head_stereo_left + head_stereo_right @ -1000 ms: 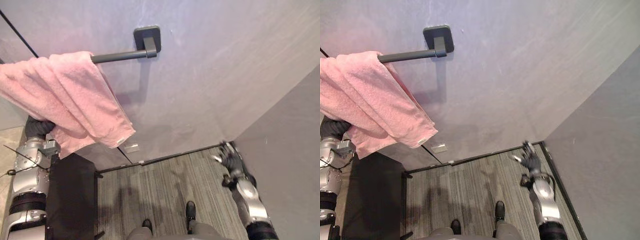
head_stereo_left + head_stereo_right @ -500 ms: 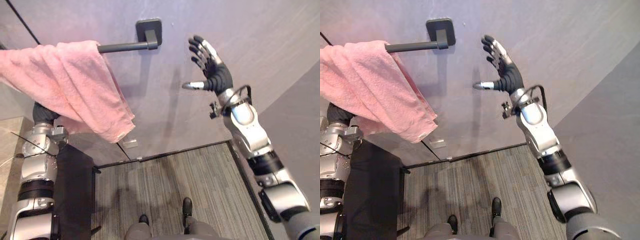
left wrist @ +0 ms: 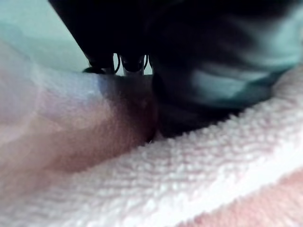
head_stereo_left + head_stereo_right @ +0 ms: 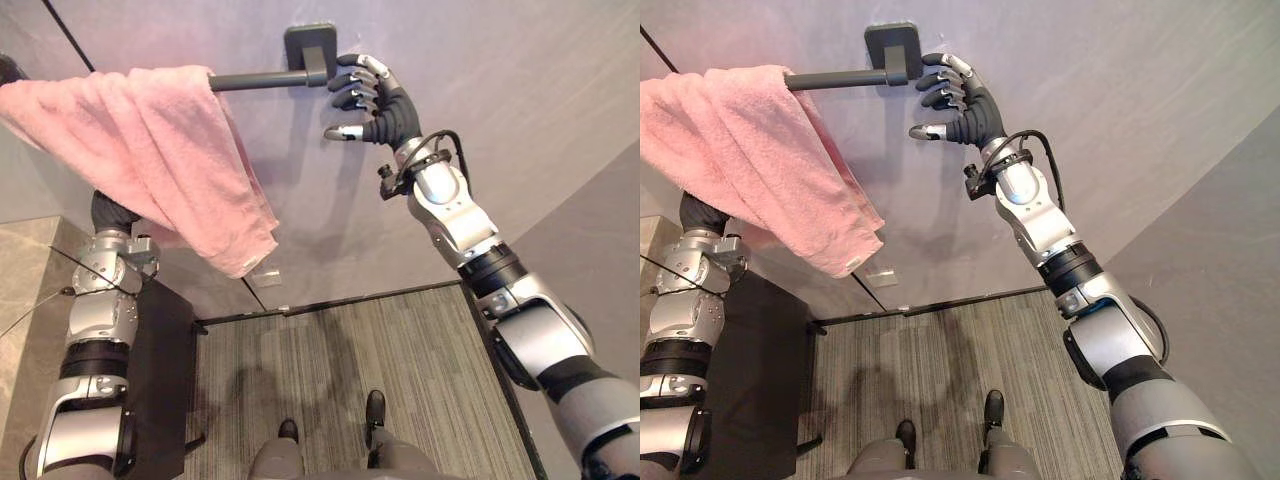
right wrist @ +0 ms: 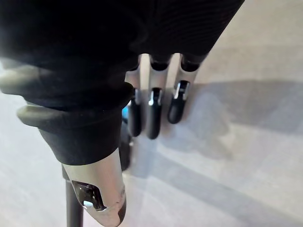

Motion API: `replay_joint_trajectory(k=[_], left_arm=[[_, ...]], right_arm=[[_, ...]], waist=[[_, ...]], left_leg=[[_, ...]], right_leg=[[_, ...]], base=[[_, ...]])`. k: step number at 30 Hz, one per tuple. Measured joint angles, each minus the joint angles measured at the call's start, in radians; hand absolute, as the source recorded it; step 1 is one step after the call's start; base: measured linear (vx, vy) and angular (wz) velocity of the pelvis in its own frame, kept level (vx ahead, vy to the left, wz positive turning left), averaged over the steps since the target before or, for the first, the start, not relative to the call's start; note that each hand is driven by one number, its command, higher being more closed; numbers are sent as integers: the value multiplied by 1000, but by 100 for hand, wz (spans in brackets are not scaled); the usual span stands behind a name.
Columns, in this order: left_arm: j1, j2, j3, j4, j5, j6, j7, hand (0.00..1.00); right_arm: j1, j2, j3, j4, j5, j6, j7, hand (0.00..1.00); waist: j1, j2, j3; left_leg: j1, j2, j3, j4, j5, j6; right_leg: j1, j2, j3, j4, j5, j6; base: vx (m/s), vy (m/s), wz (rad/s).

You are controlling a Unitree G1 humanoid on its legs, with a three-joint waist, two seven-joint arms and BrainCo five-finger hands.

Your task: Organize washtable

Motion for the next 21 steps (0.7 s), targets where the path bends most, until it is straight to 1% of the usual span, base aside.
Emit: replay_joint_trajectory(k=[2,4,5,6,7,8,9,11,13,14,15,19,21], left_arm=[[-23,-1,-6,3,0,0,1,100],[-28,-1,-10,3,0,0,2,100],[-35,-1,-24,3,1,0,3,100],[-37,-1,-27,3,1,0,3,100],[-38,-1,-27,3,1,0,4,100],[-38,-1,-27,3,1,0,8,100],[-38,-1,-27,3,1,0,11,100],[-41,-1,-26,1,1,0,20,100],[-42,-1,-26,0,1,0,20,100],[-40,-1,-26,0,2,0,21,100],[-39,-1,-25,0,2,0,21,100],[-35,-1,-21,0,2,0,22,100],[-24,-8,-1,0,2,0,22,100]], right_arm=[[-7,17,49,22,-10,0,2,0],[-14,32,47,42,-10,2,0,0],[-23,33,47,67,-12,7,1,0],[-23,33,47,75,-13,9,1,0],[-23,34,57,90,-27,22,10,0],[-23,35,90,107,-39,49,27,0],[-21,40,111,118,-41,59,37,0],[-17,68,137,142,-43,93,50,0],[-16,76,132,146,-58,100,51,0],[-16,71,126,148,-64,101,49,0],[-16,65,110,149,-72,102,48,0],[-16,60,15,149,-74,104,42,0],[-16,57,5,149,-74,113,40,0]], waist=[[-2,0,0],[-2,2,1],[-1,3,2],[0,3,2],[2,3,3],[4,1,6],[4,1,8],[6,0,23],[17,-4,29],[25,-6,30],[28,-7,31],[27,-8,31],[23,-10,32]], left_leg=[[-2,14,-6,0,6,-11],[-4,18,-13,-1,10,-17],[-7,23,-22,-7,17,-28],[-10,26,-23,-8,20,-32],[-15,31,-28,-8,23,-38],[-17,35,-34,-10,27,-45],[-19,37,-39,-12,29,-48],[-23,40,-45,-26,39,-53],[-25,42,-46,-34,49,-58],[-23,43,-46,-37,53,-56],[-19,45,-46,-40,55,-56],[-13,47,-45,-43,55,-56],[2,47,-41,-46,54,-55]], right_leg=[[0,12,-5,0,3,-5],[0,16,-10,0,3,-6],[-1,20,-22,0,1,-9],[-2,22,-25,0,-1,-11],[-4,28,-29,0,-2,-11],[-5,32,-34,0,-6,-14],[-7,33,-38,0,-7,-14],[-13,36,-46,0,-7,-15],[-26,38,-49,0,-2,-19],[-28,40,-49,1,7,-31],[-27,43,-48,1,7,-32],[-21,45,-45,1,9,-30],[-12,46,-32,1,12,-26]], base=[[-63,-56,3],[-56,-45,11],[-58,-41,18],[-65,-42,20],[-42,-24,14],[-35,-21,13],[-24,-12,11],[-7,10,11],[18,30,4],[45,45,-3],[56,58,-2],[54,75,-1],[30,84,-10]])
